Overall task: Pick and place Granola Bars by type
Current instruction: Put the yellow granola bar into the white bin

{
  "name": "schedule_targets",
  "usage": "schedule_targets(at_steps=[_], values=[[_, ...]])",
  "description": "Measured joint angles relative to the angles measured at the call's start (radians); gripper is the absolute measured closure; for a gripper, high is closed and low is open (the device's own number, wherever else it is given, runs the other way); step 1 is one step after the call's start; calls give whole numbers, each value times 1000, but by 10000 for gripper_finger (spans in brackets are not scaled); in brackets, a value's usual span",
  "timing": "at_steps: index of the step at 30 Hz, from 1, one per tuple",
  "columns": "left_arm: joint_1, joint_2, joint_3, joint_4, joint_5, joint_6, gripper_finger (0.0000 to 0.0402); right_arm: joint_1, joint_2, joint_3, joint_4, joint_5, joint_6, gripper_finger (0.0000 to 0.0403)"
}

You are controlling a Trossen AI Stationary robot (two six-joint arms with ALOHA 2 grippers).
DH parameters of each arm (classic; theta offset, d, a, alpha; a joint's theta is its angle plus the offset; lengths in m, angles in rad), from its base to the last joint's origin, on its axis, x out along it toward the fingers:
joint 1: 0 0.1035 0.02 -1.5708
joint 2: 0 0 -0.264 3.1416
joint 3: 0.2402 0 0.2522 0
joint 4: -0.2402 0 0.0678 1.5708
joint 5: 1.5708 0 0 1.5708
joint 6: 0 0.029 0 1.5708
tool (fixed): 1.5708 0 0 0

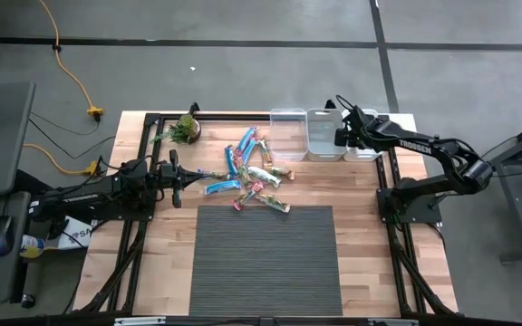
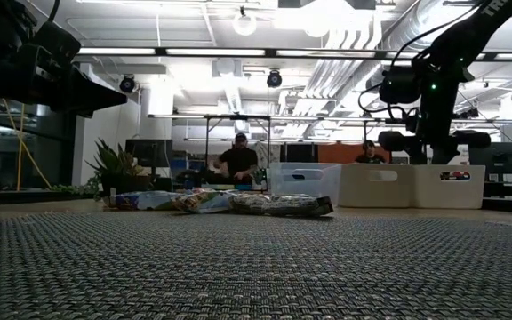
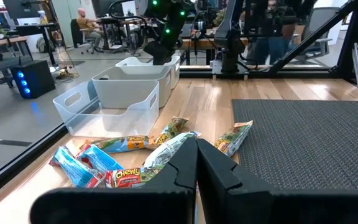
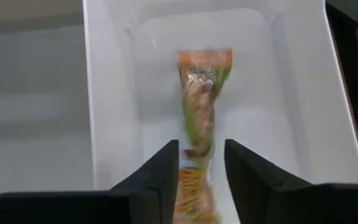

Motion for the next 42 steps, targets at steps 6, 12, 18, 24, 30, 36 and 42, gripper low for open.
schedule_targets(at_steps=[6, 12, 18, 24, 30, 36, 42], values=[[0, 0, 0, 0, 0, 0, 400, 0, 0, 0, 2, 0, 0, 248], [0, 0, 0, 0, 0, 0, 400, 1, 0, 52, 26, -5, -118, 229], [0, 0, 0, 0, 0, 0, 400, 1, 0, 216, 31, 23, -312, 226], [0, 0, 0, 0, 0, 0, 400, 27, 0, 384, 135, -183, -562, 226], [0, 0, 0, 0, 0, 0, 400, 53, 0, 470, 228, -593, -637, 226], [0, 0, 0, 0, 0, 0, 400, 111, 0, 476, 294, -948, -540, 226], [0, 0, 0, 0, 0, 0, 400, 260, 0, 476, 294, -885, -592, 226]])
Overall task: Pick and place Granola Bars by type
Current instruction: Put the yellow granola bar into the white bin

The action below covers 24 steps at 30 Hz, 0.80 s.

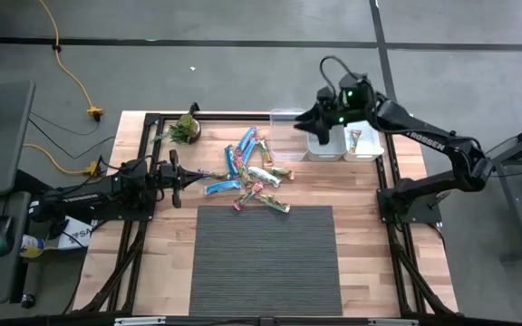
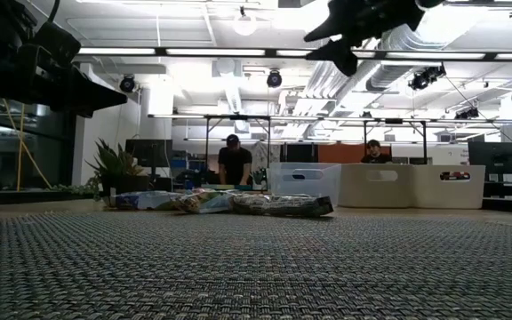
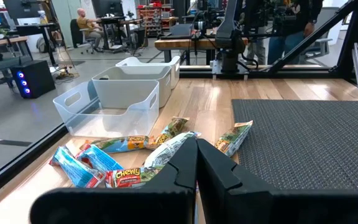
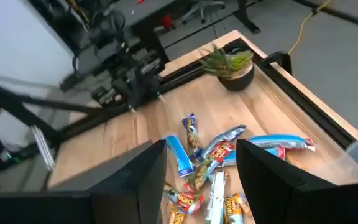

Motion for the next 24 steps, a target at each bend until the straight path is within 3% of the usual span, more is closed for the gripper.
schedule_targets(at_steps=[7, 17, 24], values=[[0, 0, 0, 0, 0, 0, 400, 170, 0, 0, -8, 211, -57, 226], [0, 0, 0, 0, 0, 0, 400, 383, 0, -1, -29, 395, -50, 226], [0, 0, 0, 0, 0, 0, 400, 507, 52, -25, -55, 531, 136, 226]])
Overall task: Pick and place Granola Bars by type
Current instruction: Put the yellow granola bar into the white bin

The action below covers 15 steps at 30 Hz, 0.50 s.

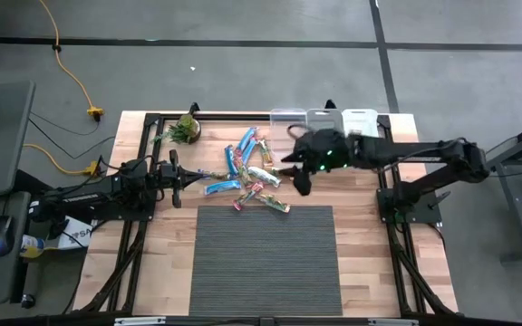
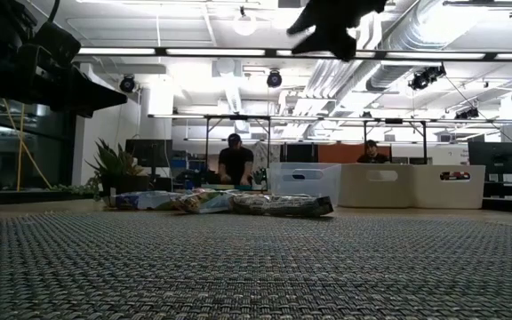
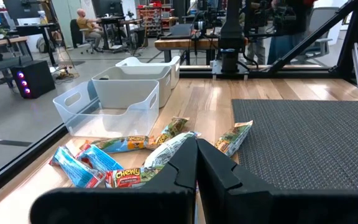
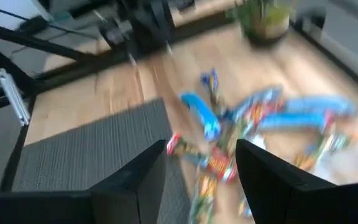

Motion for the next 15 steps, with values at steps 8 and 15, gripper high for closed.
schedule_targets(at_steps=[8, 15], values=[[0, 0, 0, 0, 0, 0, 400, 73, 170, 1, -14, 37, 45, 226], [0, 0, 0, 0, 0, 0, 400, 40, 296, 3, -76, 5, 101, 226]])
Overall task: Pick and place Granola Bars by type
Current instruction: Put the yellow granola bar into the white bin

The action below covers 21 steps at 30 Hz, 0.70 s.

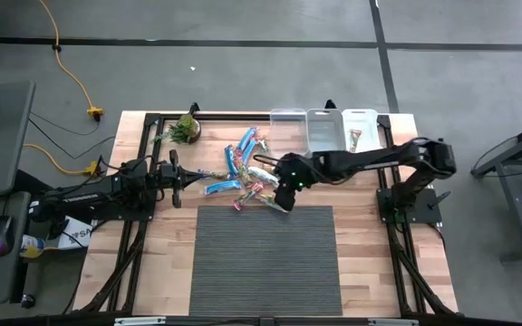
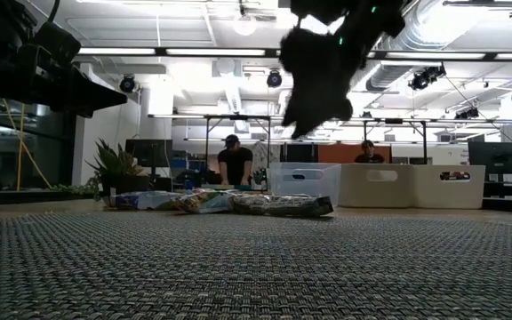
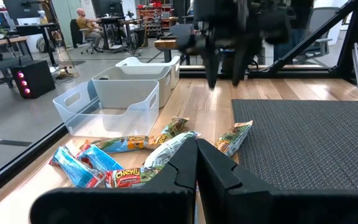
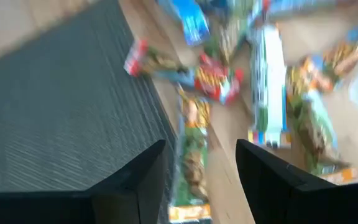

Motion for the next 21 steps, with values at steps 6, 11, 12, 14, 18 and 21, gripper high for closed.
schedule_targets(at_steps=[6, 11, 12, 14, 18, 21], values=[[0, 0, 0, 0, 0, 0, 400, -9, 87, 0, -4, -37, -43, 226], [0, 0, 0, 0, 0, 0, 400, -9, 110, 0, -4, -61, -116, 222], [0, 0, 0, 0, 0, 0, 400, -9, 110, 0, -3, -62, -136, 218], [0, 0, 0, 0, 0, 0, 400, -9, 110, 0, 1, -52, -163, 207], [0, 0, 0, 0, 0, 0, 400, -15, 110, 0, 23, -54, -171, 177], [0, 0, 0, 0, 0, 0, 400, -16, 117, 0, 32, -28, -158, 158]])
